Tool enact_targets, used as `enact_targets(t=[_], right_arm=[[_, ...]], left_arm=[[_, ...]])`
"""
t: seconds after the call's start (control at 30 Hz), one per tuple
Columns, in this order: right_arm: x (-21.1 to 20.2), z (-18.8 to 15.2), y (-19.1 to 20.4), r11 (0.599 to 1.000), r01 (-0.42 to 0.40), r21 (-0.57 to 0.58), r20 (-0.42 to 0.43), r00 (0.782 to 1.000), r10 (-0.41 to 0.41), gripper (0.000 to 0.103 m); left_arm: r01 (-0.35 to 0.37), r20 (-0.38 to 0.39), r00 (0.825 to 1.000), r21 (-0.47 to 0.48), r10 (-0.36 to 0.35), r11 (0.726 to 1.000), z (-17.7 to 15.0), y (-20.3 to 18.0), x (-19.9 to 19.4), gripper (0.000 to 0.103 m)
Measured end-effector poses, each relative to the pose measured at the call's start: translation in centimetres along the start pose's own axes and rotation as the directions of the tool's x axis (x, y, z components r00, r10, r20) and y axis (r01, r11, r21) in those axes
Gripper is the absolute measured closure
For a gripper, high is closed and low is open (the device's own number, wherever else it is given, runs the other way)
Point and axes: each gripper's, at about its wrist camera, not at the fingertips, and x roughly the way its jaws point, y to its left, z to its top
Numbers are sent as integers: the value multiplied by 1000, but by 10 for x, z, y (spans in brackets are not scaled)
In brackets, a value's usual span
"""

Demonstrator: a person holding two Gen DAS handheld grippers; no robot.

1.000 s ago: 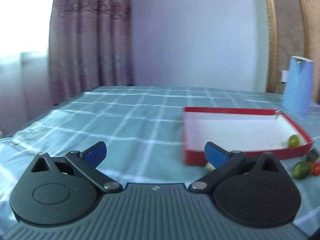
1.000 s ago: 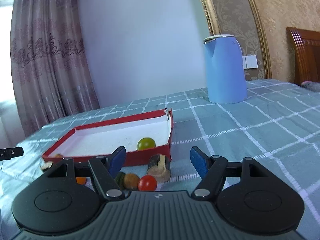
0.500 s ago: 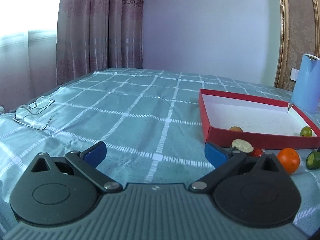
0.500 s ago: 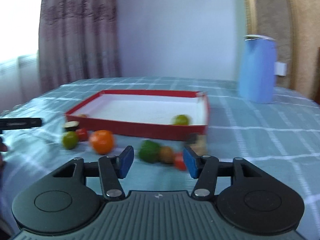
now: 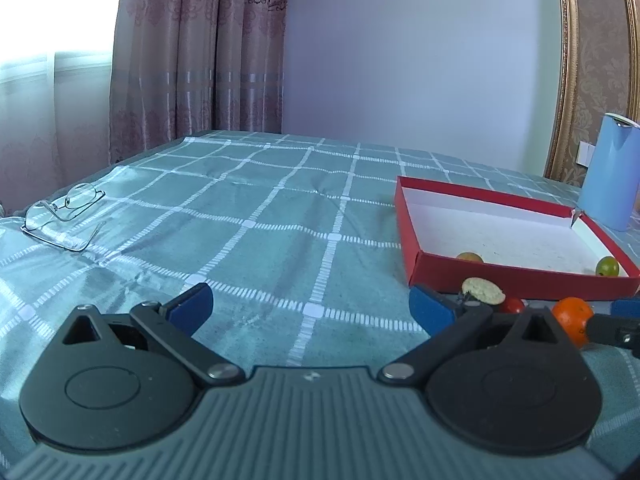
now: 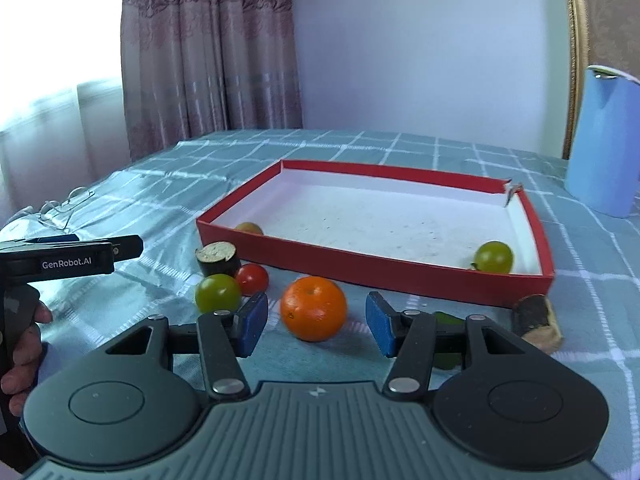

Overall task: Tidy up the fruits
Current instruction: 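Move the right gripper to the orange and grasp it, then place the orange inside the red tray and release it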

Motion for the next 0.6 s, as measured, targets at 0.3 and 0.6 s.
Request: enact_targets(t=[0.3, 0.6], right_arm=[[27, 4, 1, 1000, -10, 7, -71, 997, 10, 49], [21, 4, -3, 999, -15, 36, -54, 998, 17, 63]], left_arm=[[-5, -1, 1000, -1, 5, 1000, 0, 0, 1, 0], [-17, 3, 1000, 20, 16, 1000, -1, -4, 1, 0]])
